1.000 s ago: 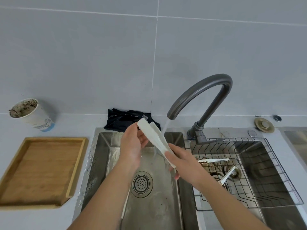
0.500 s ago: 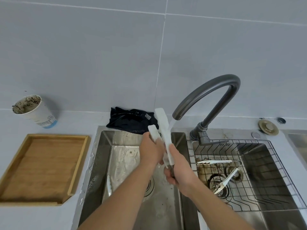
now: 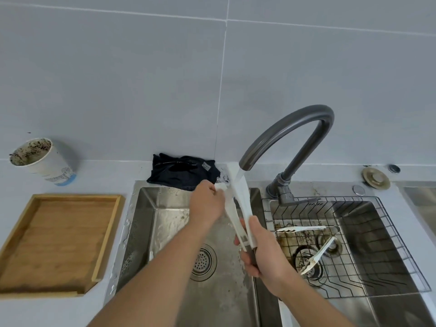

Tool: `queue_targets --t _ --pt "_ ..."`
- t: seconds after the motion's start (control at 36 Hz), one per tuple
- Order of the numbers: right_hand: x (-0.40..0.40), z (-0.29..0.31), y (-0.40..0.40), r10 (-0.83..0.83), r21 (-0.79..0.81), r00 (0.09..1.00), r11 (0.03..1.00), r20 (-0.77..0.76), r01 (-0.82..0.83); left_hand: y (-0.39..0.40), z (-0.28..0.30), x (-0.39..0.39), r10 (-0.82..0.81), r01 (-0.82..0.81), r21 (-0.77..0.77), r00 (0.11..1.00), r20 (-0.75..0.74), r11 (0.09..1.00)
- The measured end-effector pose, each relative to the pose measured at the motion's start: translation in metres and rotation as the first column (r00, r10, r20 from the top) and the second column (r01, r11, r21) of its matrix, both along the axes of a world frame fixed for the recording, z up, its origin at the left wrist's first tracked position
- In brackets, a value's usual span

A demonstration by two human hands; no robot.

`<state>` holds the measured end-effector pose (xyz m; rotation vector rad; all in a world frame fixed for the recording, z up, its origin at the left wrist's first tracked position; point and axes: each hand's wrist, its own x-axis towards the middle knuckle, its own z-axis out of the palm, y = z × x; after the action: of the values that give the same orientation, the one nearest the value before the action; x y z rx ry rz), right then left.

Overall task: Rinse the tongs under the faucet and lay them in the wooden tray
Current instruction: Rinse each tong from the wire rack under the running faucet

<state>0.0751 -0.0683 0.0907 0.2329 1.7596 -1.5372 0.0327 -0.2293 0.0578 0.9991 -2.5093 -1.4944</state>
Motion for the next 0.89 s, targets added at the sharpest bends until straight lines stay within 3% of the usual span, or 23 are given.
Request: queue_targets --t 0.11,0.17,0.33,0.42,0.53,0.67,0.81,0.89 --pt "0.003 0.006 0.004 0.037 0.026 0.999 0.999 -0.024 -0.036 -0.007 0.003 -0.004 -0.020 0.025 -0.095 0.999 0.047 0.995" --pt "0.005 0.007 0.007 0.039 0.030 0.999 0.999 -0.022 -0.038 -0.004 0.003 0.000 0.019 -0.016 -0.073 0.999 0.038 0.997" --pt "0.002 0.006 0.010 -0.013 0.049 1.000 0.999 -0.011 0.014 0.021 0.004 0.014 -0.002 0.007 0.260 1.000 -0.019 0.965" --pt "0.003 0.005 0.014 0.018 0.072 0.999 0.997 -0.045 -0.015 0.022 0.005 0.016 0.035 -0.033 0.337 0.999 0.000 0.941" --pt "0.010 0.003 0.025 0.085 0.079 0.992 0.994 -0.091 -0.078 0.007 0.007 0.014 0.050 -0.058 0.146 0.997 0.055 0.988" --pt "0.011 0.001 0.027 0.035 0.051 0.996 0.998 -0.085 -0.030 0.012 0.017 0.013 0.056 -0.058 0.120 0.998 0.018 0.991" --pt "0.008 -0.002 0.024 -0.055 -0.011 0.998 0.998 -0.025 0.055 0.020 0.022 0.021 0.012 0.010 0.274 0.997 -0.079 0.962" --pt "0.008 -0.003 0.025 -0.047 -0.027 0.999 0.999 0.000 0.047 0.017 0.023 0.034 0.040 0.017 0.562 0.995 -0.089 0.827"
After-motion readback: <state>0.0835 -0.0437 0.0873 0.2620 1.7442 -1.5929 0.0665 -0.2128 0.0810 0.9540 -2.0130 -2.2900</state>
